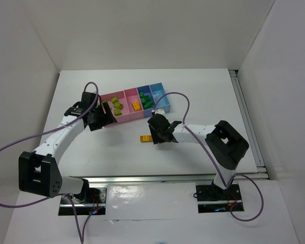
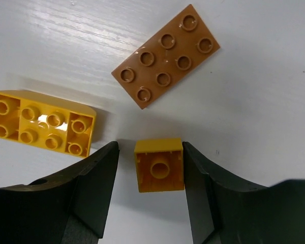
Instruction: Sort the legos into containers by color
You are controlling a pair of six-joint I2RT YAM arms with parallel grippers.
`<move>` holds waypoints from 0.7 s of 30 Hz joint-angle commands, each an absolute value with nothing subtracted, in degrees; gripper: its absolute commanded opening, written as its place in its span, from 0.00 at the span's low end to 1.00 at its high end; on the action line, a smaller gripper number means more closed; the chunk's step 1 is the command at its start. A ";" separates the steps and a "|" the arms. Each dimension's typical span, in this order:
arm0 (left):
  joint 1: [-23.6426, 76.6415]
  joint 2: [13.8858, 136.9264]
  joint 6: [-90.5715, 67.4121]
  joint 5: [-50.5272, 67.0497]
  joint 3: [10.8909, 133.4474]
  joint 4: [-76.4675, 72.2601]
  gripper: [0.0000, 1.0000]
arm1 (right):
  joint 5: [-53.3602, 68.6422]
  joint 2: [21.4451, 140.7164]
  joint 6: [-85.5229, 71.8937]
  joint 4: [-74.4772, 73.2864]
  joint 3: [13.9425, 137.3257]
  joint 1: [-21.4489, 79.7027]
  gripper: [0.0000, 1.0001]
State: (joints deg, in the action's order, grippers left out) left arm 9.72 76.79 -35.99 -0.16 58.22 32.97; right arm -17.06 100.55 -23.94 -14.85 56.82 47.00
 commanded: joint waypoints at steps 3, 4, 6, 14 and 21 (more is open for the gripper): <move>10.02 76.99 -35.95 -0.35 59.94 32.78 0.81 | -13.97 99.58 -22.85 -13.45 55.63 47.37 0.60; 10.02 76.99 -35.95 -0.35 59.94 32.78 0.81 | -13.37 100.10 -22.85 -13.97 55.63 47.37 0.59; 10.02 76.99 -35.95 -0.35 59.94 32.78 0.80 | -13.36 100.11 -22.32 -13.97 55.63 47.37 0.54; 10.02 76.99 -35.43 0.08 59.94 32.78 0.80 | -17.22 96.77 -21.63 -16.44 60.62 47.37 0.26; 11.51 75.85 -37.69 -2.71 59.41 33.48 0.82 | -19.42 100.97 -16.01 -16.44 78.35 47.37 0.27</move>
